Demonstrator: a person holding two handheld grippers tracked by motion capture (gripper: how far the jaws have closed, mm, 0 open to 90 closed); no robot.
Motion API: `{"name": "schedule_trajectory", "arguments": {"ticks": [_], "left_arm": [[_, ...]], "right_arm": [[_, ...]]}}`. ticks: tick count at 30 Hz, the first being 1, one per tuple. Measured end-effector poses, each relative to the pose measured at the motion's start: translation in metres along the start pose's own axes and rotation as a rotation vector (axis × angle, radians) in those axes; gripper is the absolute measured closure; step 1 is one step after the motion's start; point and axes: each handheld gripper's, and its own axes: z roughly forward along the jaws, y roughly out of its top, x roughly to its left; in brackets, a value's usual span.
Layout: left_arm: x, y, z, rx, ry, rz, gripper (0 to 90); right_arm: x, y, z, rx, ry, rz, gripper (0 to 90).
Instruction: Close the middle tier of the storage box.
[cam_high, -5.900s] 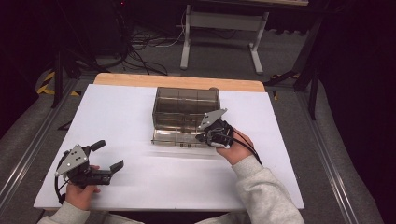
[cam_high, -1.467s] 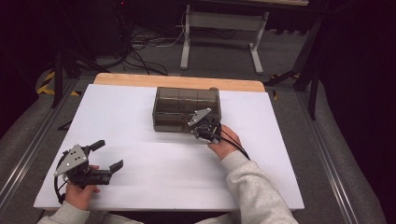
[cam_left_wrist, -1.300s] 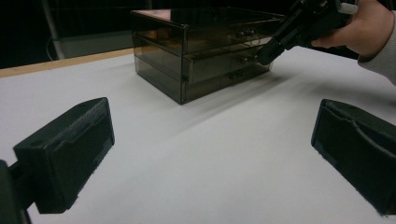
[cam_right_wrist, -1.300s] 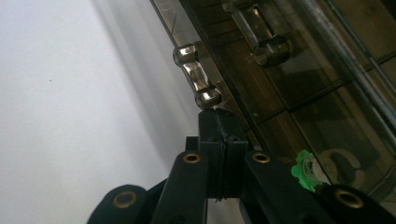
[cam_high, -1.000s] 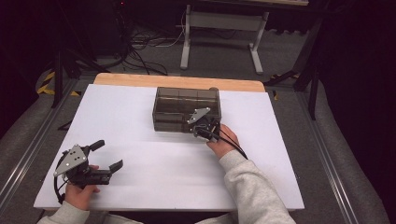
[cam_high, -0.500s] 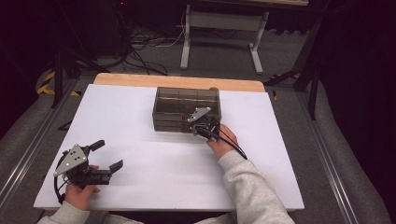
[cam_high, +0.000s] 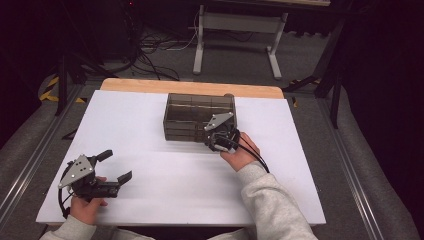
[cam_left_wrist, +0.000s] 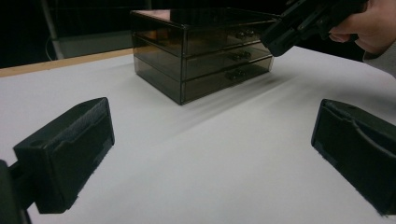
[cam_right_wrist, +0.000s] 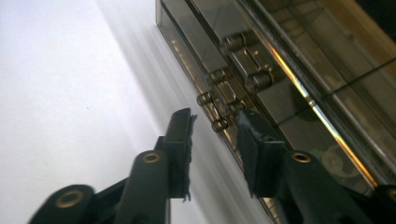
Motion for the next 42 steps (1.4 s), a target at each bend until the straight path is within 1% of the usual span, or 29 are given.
{"name": "schedule_trajectory", "arguments": {"ticks": [2,7,8,9,12,13,15,16,17,18,19,23,24,26,29,32,34,42], "left_arm": [[0.000,0.000,0.000,-0.001,-0.001,0.000,0.3],[0.000,0.000,0.001,0.000,-0.001,0.000,0.3],[0.000,0.000,0.001,-0.001,-0.002,0.000,0.3],[0.000,0.000,0.001,-0.002,-0.002,-0.001,0.3],[0.000,0.000,0.001,-0.005,-0.004,-0.003,0.3],[0.000,0.000,0.002,-0.002,-0.006,-0.003,0.3],[0.000,0.001,0.002,0.000,-0.004,0.002,0.3],[0.000,0.001,0.002,0.000,-0.004,0.004,0.3],[0.000,0.001,0.002,-0.002,-0.005,-0.002,0.3],[0.000,0.000,0.002,-0.008,-0.006,-0.011,0.3],[0.000,0.000,0.002,-0.010,-0.003,-0.008,0.3],[0.001,0.000,0.002,0.000,-0.006,0.000,0.3],[0.001,0.000,0.002,0.000,-0.006,-0.001,0.3],[0.000,0.000,0.002,-0.005,-0.005,-0.013,0.3],[0.001,0.000,0.001,-0.006,-0.003,-0.009,0.3],[0.001,0.000,0.001,-0.006,-0.003,-0.005,0.3],[0.000,0.000,0.001,-0.005,-0.004,-0.012,0.3],[0.001,0.000,0.001,-0.004,-0.003,-0.012,0.3]], "right_arm": [[0.002,0.001,-0.002,-0.012,0.011,-0.001,60.4],[0.005,0.002,-0.009,-0.040,0.004,-0.005,50.5],[0.005,0.002,-0.013,-0.063,0.010,0.002,44.8],[0.005,0.002,-0.013,-0.063,0.010,0.002,44.8],[0.006,0.000,-0.019,-0.092,0.013,0.019,37.7],[0.006,-0.001,-0.021,-0.105,0.012,0.019,34.5],[0.006,-0.002,-0.023,-0.111,0.012,0.022,26.6],[0.007,-0.002,-0.025,-0.117,0.014,0.023,19.4],[0.007,-0.002,-0.025,-0.117,0.014,0.023,19.4],[0.006,-0.002,-0.026,-0.117,0.009,0.018,14.8],[0.007,-0.002,-0.026,-0.121,0.011,0.027,11.0],[0.008,-0.003,-0.029,-0.141,0.011,0.026,1.1],[0.008,-0.003,-0.030,-0.144,0.005,0.019,0.0],[0.009,-0.004,-0.032,-0.164,0.012,0.021,0.0],[0.010,-0.008,-0.035,-0.204,0.027,0.030,0.0],[0.012,-0.010,-0.039,-0.232,0.018,0.029,0.0],[0.012,-0.011,-0.042,-0.240,0.014,0.028,0.0],[0.013,-0.016,-0.051,-0.263,0.000,0.036,0.0]]}}
